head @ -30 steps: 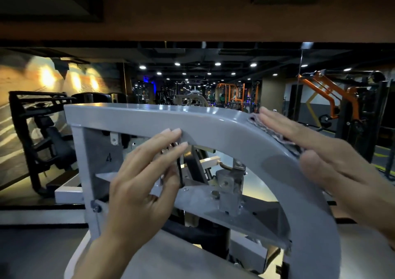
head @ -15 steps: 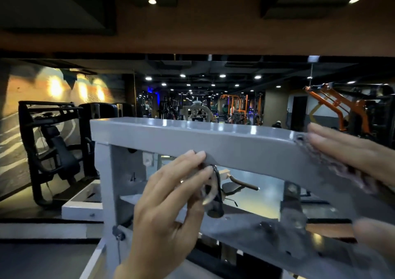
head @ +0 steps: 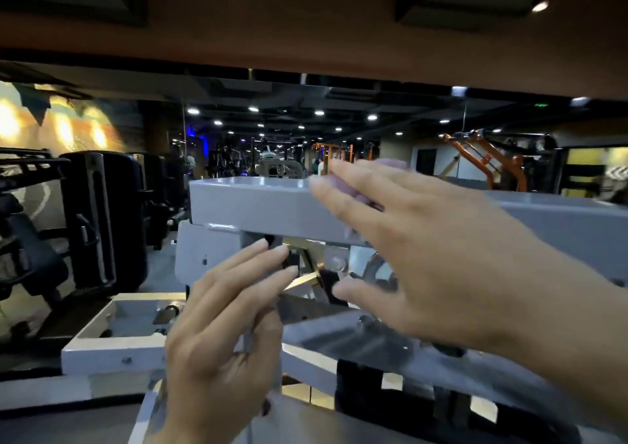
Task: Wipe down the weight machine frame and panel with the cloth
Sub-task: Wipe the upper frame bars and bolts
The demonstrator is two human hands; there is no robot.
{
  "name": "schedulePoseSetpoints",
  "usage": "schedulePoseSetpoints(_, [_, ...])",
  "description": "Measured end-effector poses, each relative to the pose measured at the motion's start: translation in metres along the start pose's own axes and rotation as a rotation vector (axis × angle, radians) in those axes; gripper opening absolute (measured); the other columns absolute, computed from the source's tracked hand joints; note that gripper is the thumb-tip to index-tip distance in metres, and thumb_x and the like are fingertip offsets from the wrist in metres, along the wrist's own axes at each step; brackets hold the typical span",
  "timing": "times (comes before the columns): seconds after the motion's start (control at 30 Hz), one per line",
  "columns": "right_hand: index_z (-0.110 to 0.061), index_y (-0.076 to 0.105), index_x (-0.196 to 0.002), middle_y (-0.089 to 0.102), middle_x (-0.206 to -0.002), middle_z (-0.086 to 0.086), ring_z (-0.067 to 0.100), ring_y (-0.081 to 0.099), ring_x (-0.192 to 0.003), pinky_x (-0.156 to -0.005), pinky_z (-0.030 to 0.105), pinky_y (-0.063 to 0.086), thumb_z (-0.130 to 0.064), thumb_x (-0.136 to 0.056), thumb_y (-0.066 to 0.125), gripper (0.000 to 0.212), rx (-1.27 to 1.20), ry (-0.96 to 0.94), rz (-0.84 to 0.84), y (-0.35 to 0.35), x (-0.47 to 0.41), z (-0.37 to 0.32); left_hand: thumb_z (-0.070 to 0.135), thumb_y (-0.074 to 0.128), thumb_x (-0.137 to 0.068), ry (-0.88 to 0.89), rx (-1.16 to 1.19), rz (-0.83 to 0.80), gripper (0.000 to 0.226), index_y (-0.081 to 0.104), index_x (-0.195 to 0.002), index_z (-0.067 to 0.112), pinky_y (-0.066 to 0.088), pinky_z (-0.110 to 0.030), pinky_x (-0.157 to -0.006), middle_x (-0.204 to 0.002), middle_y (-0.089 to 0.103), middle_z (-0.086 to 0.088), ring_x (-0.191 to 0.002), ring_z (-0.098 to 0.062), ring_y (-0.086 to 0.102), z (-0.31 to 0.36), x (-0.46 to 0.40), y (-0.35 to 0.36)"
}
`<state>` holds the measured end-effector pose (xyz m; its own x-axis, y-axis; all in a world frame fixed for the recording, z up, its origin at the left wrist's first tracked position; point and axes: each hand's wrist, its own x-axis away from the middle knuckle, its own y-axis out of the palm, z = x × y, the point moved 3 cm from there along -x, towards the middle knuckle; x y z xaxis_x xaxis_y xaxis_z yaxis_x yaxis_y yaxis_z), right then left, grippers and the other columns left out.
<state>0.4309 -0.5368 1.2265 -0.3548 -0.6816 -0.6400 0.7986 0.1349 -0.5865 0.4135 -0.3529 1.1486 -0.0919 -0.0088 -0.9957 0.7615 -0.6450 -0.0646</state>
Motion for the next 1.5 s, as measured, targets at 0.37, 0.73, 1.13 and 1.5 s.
schedulePoseSetpoints(0.37, [-0.024, 0.038, -0.158, 0.037, -0.163, 0.000, 0.021, 0.038, -0.149, -0.119, 0.049, 0.038, -0.030, -0.100, 0.058, 0.061, 0.077, 0.153, 0.067, -0.024, 0.044, 0.037, 0.003, 0.054, -0.093, -0.019, 0.107, -0.090, 0.029, 0.077, -0.109, 0.010, 0.052, -0.041, -0.103, -0.123, 0.070, 0.002, -0.126, -0.016, 0.063, -0.035, 0.015, -0.009])
schedulePoseSetpoints(0.73, [-0.013, 0.058, -0.145, 0.052, -0.153, 0.004, 0.022, 0.047, -0.144, -0.115, 0.048, 0.042, -0.004, -0.099, 0.065, 0.047, 0.060, 0.225, 0.223, -0.018, 0.038, 0.008, -0.008, 0.056, -0.089, -0.039, 0.250, -0.087, 0.031, 0.076, -0.109, 0.006, 0.055, -0.041, -0.098, -0.120, 0.071, -0.002, -0.118, -0.021, 0.067, -0.025, 0.024, 0.002])
schedulePoseSetpoints(1.13, [-0.047, 0.073, -0.115, 0.076, -0.101, -0.020, 0.002, 0.072, -0.087, -0.071, 0.016, 0.055, -0.016, -0.100, 0.066, 0.035, -1.015, 0.590, 0.012, 0.025, 0.074, -0.097, 0.031, 0.053, -0.100, -0.583, 0.851, -0.524, 0.027, 0.075, -0.115, 0.027, 0.056, -0.026, -0.085, -0.114, 0.076, 0.002, -0.105, -0.013, 0.071, -0.026, 0.073, -0.019])
schedulePoseSetpoints(1.5, [-0.056, 0.061, -0.119, 0.072, -0.118, -0.018, 0.008, 0.072, -0.102, -0.089, 0.034, 0.057, -0.066, -0.081, 0.067, 0.040, -1.512, 0.783, -0.293, 0.065, 0.083, -0.117, 0.026, 0.079, -0.088, -0.818, 0.914, -0.579, 0.014, 0.074, -0.097, 0.016, 0.060, -0.043, -0.079, -0.097, 0.076, -0.011, -0.089, -0.034, 0.072, -0.025, 0.097, -0.023])
